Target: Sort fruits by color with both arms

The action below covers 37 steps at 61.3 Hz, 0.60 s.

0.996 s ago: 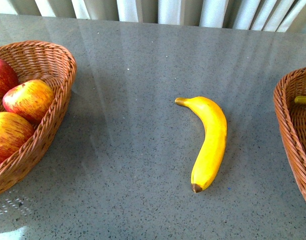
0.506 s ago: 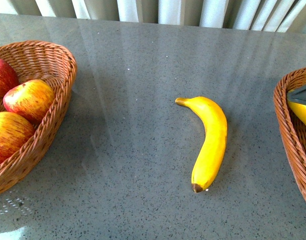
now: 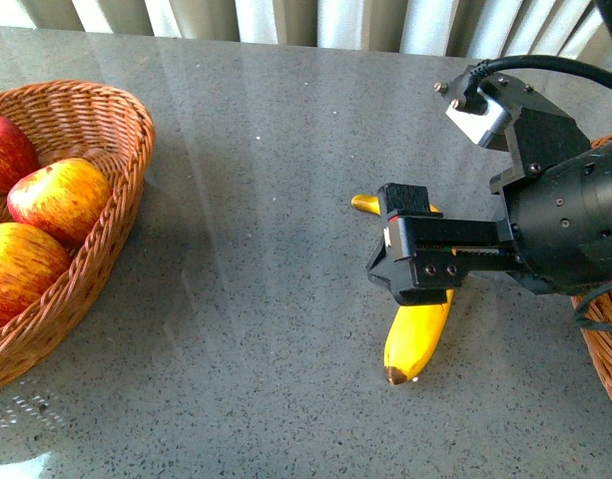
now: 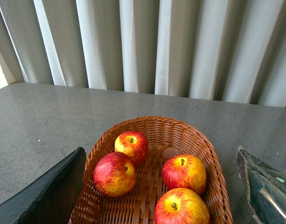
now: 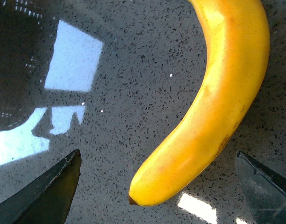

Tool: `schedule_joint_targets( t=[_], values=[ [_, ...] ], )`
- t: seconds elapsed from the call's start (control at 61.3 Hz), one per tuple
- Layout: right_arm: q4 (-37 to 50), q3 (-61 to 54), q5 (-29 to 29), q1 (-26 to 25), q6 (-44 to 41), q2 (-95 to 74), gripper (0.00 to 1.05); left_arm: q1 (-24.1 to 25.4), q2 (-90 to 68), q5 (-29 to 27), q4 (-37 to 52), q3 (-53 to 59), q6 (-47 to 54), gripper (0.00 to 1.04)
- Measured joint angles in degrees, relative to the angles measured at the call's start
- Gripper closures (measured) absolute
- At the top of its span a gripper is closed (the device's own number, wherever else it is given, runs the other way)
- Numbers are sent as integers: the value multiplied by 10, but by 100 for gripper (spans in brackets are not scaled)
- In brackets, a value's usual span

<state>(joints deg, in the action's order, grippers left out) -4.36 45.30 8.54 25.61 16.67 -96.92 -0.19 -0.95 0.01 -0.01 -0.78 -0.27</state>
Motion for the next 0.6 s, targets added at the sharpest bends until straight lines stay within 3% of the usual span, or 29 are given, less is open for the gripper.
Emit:
schedule_joint_targets(
  t=[0.196, 0.604],
  values=[
    [-17, 31, -22, 12, 93, -32, 9, 0, 0, 0, 0, 0, 0, 9],
    [-42, 68, -59, 9, 135, -76, 9, 0, 0, 0, 0, 0, 0, 9]
  ],
)
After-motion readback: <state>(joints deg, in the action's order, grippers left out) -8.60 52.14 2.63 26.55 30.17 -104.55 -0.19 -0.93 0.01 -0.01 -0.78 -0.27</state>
